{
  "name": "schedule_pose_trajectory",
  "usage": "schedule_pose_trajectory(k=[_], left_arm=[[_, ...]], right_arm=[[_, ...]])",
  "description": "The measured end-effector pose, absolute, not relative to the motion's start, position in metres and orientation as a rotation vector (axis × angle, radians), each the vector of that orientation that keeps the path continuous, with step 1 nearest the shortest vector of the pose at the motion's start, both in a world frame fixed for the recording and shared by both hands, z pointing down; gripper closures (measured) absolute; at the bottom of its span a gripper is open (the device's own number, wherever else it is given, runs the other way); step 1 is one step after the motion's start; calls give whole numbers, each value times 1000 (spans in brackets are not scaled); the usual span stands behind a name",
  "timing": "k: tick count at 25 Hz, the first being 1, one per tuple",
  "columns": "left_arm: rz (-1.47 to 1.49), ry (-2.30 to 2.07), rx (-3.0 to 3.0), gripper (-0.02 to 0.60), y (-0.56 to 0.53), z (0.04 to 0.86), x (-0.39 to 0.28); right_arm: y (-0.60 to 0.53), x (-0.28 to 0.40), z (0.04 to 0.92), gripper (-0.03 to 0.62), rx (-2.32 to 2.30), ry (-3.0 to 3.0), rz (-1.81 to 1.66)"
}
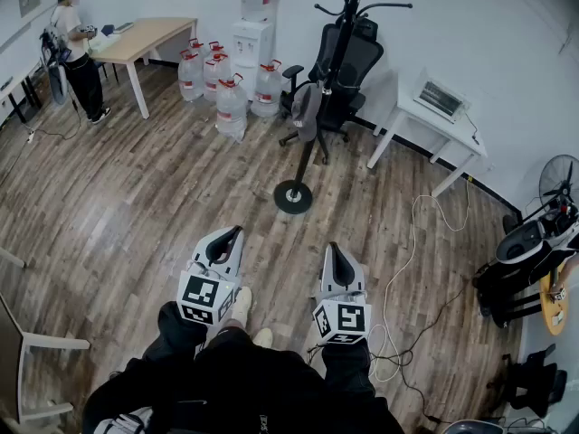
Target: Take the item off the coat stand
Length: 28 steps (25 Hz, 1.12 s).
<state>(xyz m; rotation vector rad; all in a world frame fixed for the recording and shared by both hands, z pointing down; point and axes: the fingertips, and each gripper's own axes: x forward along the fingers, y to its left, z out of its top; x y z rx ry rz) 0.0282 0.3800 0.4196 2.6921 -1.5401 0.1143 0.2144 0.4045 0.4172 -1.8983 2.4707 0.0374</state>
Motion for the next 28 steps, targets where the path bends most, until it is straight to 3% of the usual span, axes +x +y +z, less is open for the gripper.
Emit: schedule_pose_trajectory(k=[16,28], left_arm=[[121,-1607,2638,554,357,425,21],[144,-1592,2650,554,191,425,-21]], right_arm=[[372,210,426,579,-1839,2519,-1],[205,173,431,579,-1863,2498,-36]])
